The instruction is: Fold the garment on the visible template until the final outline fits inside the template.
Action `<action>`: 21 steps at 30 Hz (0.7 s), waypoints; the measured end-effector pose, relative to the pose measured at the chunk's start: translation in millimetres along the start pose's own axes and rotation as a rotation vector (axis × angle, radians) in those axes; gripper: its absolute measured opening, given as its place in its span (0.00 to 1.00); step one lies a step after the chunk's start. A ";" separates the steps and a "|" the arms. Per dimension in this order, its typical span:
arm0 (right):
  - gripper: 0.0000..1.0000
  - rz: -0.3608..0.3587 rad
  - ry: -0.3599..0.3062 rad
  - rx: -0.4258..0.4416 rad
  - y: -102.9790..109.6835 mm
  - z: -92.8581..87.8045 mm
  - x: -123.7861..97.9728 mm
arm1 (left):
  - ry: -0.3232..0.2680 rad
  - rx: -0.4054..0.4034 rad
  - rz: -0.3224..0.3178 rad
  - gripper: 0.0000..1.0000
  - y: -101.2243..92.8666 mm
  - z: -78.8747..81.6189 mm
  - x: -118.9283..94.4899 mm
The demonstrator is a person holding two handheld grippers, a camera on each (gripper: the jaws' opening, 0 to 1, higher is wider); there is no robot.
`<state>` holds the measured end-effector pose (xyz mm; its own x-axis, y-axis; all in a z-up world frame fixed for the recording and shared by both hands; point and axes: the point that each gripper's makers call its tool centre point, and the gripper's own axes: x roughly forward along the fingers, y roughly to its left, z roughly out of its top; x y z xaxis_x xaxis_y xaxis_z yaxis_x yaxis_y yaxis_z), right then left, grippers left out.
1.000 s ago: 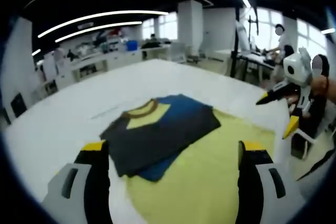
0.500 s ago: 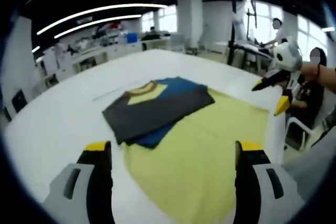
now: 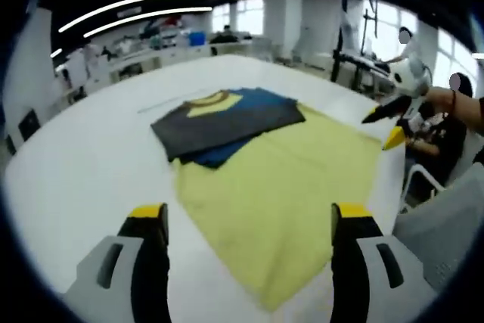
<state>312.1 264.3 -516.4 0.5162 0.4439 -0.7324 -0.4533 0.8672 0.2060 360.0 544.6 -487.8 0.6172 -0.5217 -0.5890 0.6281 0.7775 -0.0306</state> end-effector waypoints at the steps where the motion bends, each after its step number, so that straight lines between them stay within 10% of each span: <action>1: 0.84 -0.001 0.000 0.003 -0.1 -0.9 0.3 | 0.010 -0.010 0.007 0.80 -0.4 -4.4 -0.5; 21: 0.48 -0.072 0.015 0.148 -13.9 -20.9 -0.2 | 0.149 -0.152 0.099 0.49 6.1 -53.6 -10.7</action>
<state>303.1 247.5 -532.7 0.5320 0.3768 -0.7583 -0.3029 0.9210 0.2451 331.8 573.8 -525.1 0.5880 -0.3917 -0.7077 0.4828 0.8719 -0.0814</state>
